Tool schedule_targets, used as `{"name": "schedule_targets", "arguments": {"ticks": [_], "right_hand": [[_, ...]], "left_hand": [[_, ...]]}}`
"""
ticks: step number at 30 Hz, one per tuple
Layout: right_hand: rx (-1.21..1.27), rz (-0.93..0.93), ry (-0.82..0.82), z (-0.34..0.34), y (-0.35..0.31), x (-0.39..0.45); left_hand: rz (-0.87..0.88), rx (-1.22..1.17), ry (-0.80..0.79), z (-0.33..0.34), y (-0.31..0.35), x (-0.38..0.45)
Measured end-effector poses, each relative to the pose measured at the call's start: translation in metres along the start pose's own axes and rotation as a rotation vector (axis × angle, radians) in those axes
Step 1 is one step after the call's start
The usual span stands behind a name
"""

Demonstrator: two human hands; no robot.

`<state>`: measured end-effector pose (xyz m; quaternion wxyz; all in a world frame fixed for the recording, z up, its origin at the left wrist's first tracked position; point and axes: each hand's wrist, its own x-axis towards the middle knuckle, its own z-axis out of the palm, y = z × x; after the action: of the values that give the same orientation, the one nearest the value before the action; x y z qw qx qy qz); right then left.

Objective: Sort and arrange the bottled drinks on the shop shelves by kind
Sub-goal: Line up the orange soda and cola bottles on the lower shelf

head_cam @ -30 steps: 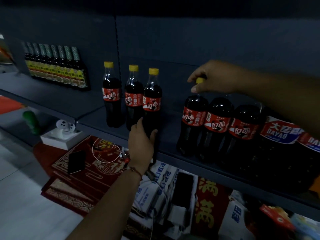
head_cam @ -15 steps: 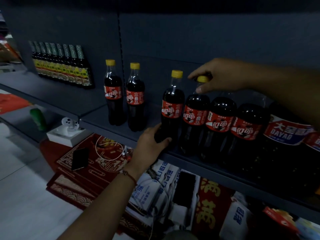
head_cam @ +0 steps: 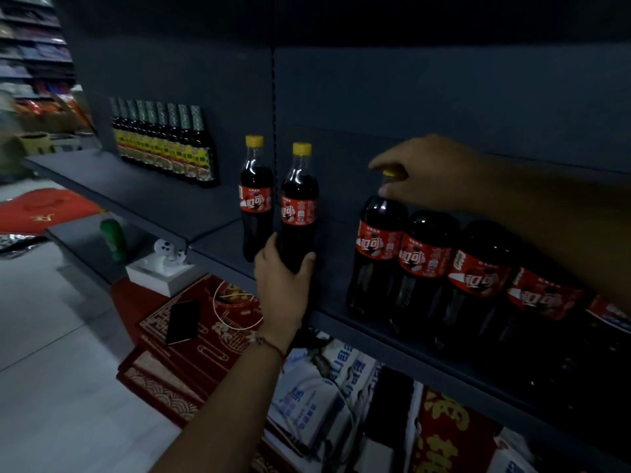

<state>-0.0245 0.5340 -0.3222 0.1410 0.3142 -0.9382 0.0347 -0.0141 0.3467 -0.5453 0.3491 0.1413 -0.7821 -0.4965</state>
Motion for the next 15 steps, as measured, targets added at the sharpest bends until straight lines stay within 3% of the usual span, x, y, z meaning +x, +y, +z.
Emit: {"name": "schedule_targets", "arguments": {"ticks": [8, 15], "right_hand": [[0.015, -0.005, 0.052, 0.000, -0.001, 0.003], [0.031, -0.009, 0.064, 0.003, -0.002, 0.000]], "left_hand": [[0.134, 0.002, -0.143, 0.001, -0.020, 0.017], [0.146, -0.095, -0.448, 0.001, -0.020, -0.001]]}}
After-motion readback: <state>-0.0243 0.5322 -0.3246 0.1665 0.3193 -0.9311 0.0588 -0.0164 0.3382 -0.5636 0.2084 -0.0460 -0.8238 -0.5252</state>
